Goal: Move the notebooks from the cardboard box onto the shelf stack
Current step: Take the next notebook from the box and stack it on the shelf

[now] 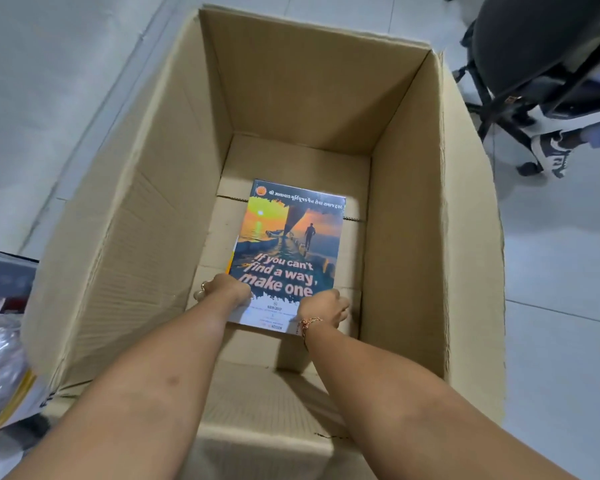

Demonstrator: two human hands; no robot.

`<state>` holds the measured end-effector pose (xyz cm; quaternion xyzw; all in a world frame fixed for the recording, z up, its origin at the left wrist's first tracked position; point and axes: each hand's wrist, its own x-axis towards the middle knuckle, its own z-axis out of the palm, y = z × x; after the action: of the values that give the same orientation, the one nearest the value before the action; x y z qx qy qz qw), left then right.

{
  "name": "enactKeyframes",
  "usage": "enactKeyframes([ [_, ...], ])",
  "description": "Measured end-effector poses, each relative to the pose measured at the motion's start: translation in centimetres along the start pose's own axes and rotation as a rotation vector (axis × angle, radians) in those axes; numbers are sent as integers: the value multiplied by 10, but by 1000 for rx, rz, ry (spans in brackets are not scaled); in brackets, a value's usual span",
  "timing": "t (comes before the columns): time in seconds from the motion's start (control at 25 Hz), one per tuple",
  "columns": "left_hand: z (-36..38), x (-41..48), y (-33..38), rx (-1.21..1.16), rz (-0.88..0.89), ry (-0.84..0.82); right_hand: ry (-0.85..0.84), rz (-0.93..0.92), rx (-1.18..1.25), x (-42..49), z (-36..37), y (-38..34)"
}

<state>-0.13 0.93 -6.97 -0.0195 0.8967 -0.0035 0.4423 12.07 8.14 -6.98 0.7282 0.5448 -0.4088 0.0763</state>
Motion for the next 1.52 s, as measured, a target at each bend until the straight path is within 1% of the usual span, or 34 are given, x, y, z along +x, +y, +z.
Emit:
enactKeyframes([
  [0.08, 3, 4, -1, -44, -25, 38, -6, 10, 22, 3, 3, 2],
  [0.16, 3, 0, -1, -69, -30, 60, 31, 20, 64, 0, 2, -1],
  [0.28, -7, -20, -4, -101, 57, 45, 108, 0, 161, -11, -10, -10],
  [0.4, -39, -54, -5, -103, 166, 160, 135, -89, 277, -33, -30, -32],
  [0.48, -70, -89, -8, -210, 239, 277, 172, -197, 409, -61, -50, -50],
  [0.56, -109, -137, -28, -350, 367, 494, 205, -369, 610, -107, -75, -68],
  [0.6, -124, -165, -41, -405, 454, 625, 212, -450, 705, -132, -88, -75],
  [0.64, -140, -198, -60, -458, 554, 793, 209, -539, 801, -161, -100, -82],
  [0.68, -155, -230, -83, -511, 647, 1004, 183, -648, 904, -193, -111, -89],
  [0.72, -174, -264, -113, -579, 710, 1267, 119, -768, 1011, -232, -115, -104],
  [0.76, -195, -293, -145, -619, 747, 1505, 20, -875, 1117, -273, -118, -118],
  [0.8, -214, -321, -176, -628, 756, 1704, -94, -980, 1199, -314, -124, -129],
  [0.84, -232, -348, -207, -612, 720, 1864, -188, -1091, 1236, -355, -133, -138],
  [0.92, -258, -401, -270, -556, 561, 2111, -347, -1320, 1218, -442, -153, -156],
  [0.96, -267, -426, -296, -538, 472, 2196, -419, -1443, 1197, -481, -162, -165],
  [1.0, -277, -445, -314, -541, 391, 2221, -451, -1545, 1184, -512, -170, -176],
  [1.04, -289, -462, -330, -539, 293, 2207, -460, -1642, 1152, -542, -175, -188],
  [1.08, -303, -478, -346, -536, 158, 2166, -463, -1741, 1076, -573, -177, -201],
  [1.16, -331, -499, -374, -532, -111, 1996, -406, -1913, 831, -627, -171, -228],
  [1.24, -356, -505, -393, -448, -281, 1837, -343, -2019, 591, -664, -157, -252],
  [1.32, -371, -499, -408, -387, -382, 1667, -245, -2067, 257, -683, -141, -266],
  [1.36, -375, -496, -415, -430, -412, 1576, -184, -2057, 64, -687, -134, -269],
  [1.4, -376, -495, -420, -481, -428, 1492, -145, -2042, -65, -688, -127, -271],
  [1.44, -378, -493, -422, -481, -451, 1434, -114, -2036, -139, -687, -126, -270],
  [1.48, -378, -495, -424, -436, -479, 1395, -98, -2051, -144, -685, -128, -267],
  [1.52, -378, -495, -423, -358, -511, 1402, -74, -2096, -103, -679, -134, -263],
])
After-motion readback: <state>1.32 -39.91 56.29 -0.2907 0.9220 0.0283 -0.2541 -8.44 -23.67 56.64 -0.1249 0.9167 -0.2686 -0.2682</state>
